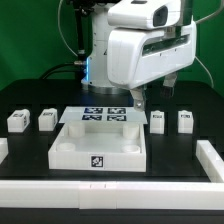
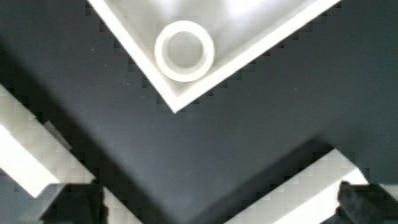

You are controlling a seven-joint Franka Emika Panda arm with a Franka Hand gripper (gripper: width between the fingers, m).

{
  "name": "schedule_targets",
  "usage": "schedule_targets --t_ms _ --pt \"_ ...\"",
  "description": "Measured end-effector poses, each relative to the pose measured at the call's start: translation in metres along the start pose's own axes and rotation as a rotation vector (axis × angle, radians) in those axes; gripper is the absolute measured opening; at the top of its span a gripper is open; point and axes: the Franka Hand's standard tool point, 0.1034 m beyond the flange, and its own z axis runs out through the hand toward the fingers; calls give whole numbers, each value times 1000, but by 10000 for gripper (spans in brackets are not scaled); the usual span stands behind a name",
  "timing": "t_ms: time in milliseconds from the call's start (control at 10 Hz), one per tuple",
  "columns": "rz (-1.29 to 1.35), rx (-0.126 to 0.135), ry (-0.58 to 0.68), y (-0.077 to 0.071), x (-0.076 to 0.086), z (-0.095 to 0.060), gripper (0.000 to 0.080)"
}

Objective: Assemble one leg

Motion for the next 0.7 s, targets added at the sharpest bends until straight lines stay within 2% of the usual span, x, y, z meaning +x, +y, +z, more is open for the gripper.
schedule_targets --t_ms 200,400,600,700 --pt "-71 -6 5 -8 -7 2 650" --pt "-200 -23 16 -27 -29 9 650" --pt "-345 -15 10 -36 -57 23 650" --pt "-329 -14 10 -40 -66 27 650"
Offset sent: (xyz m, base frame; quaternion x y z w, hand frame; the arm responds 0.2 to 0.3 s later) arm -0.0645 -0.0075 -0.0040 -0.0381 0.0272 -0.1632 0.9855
